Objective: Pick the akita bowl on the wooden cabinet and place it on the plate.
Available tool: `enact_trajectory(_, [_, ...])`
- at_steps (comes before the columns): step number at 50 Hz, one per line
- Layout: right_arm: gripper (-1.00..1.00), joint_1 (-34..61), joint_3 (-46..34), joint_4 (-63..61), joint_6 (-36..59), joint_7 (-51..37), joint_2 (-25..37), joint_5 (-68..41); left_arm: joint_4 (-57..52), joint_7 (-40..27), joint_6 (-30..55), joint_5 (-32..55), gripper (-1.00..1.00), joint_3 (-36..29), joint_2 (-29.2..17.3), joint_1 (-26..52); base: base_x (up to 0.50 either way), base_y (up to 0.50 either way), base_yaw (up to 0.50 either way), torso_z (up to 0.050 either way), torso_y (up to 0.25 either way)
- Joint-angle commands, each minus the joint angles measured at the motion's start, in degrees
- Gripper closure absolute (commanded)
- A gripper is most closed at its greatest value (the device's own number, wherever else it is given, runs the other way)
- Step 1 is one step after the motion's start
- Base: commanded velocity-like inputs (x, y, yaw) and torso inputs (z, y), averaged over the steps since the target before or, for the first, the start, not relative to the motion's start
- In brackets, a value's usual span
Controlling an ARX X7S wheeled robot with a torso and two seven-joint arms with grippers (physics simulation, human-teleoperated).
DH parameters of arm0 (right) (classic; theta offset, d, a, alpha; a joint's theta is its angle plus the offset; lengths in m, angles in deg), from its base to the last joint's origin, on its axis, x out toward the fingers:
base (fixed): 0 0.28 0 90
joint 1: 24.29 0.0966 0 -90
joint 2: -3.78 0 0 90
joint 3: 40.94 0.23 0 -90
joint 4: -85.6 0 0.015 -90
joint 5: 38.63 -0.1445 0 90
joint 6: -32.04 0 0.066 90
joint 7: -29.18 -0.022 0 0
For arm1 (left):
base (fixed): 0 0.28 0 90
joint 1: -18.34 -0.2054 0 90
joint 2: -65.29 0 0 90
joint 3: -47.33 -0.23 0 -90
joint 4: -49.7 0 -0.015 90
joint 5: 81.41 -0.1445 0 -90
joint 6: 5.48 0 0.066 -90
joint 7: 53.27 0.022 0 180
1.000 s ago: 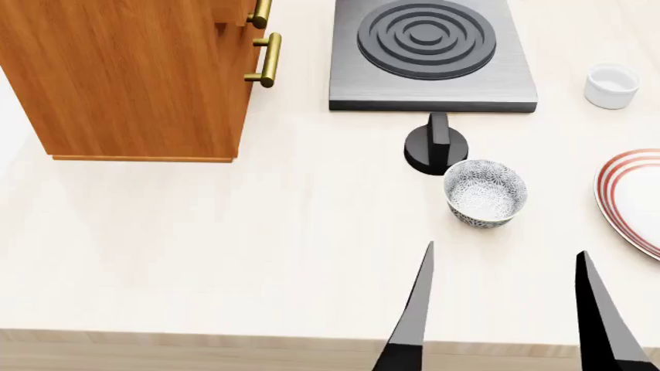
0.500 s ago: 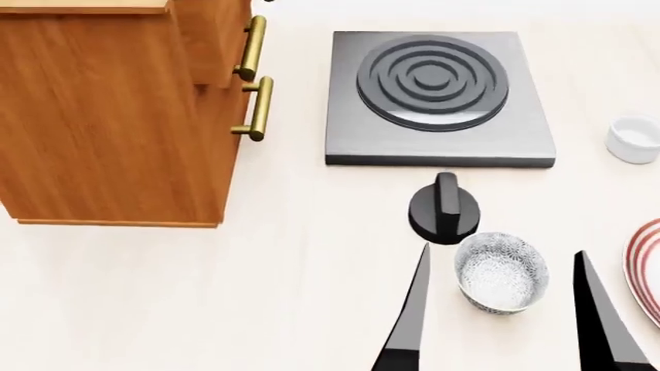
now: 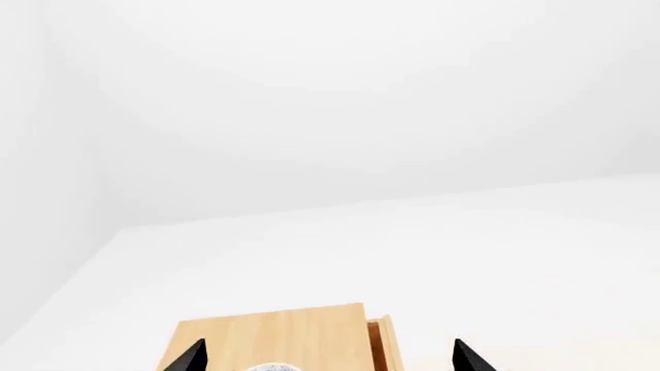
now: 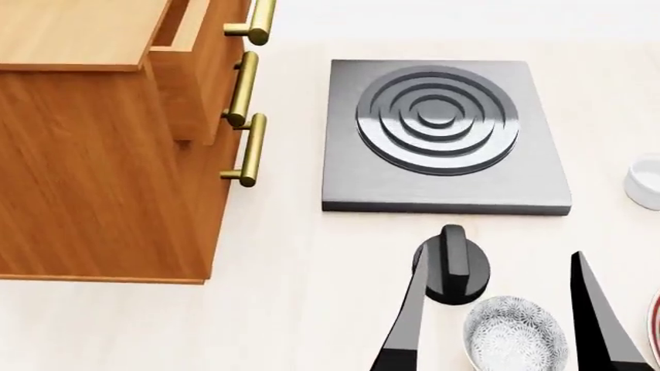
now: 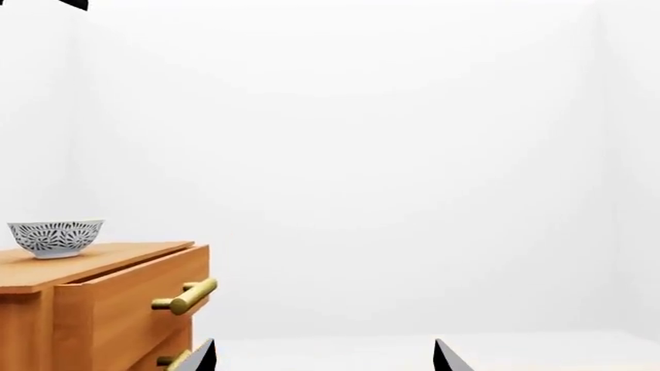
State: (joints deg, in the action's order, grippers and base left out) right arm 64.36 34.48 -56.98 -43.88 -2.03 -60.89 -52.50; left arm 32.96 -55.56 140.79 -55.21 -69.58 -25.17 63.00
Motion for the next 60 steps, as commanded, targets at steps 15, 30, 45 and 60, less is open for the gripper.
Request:
enact_trajectory(15, [-1.0, -0.17, -0.64, 0.06, -1.6, -0.17, 0.67, 0.69, -0.36, 0.56, 0.59, -2.21, -1.0, 1.89, -0.06, -0.19, 0.24, 0.0, 0.0, 0.0, 0.0])
enact_trajectory(30, [-1.0, 0.17, -0.53, 0.47, -1.12, -0.88, 0.39, -0.23, -0.12, 0.68, 0.58, -2.31, -1.0, 1.81, -0.07, -0.1, 0.18, 0.0, 0.0, 0.0, 0.0])
enact_trajectory(45, [-1.0, 0.19, -0.48, 0.23, -1.26, -1.22, 0.66, -0.66, -0.3, 0.69, 1.01, -2.28, -1.0, 1.7, -0.21, -0.02, 0.07, 0.0, 0.0, 0.0, 0.001])
enact_trajectory(60, [-1.0, 0.24, -0.61, 0.62, -1.83, -1.37, 0.87, -0.77, 0.7, 1.28, 0.24, -3.29, -1.0, 2.11, 0.12, 0.1, 0.0, 0.0, 0.0, 0.0, 0.0])
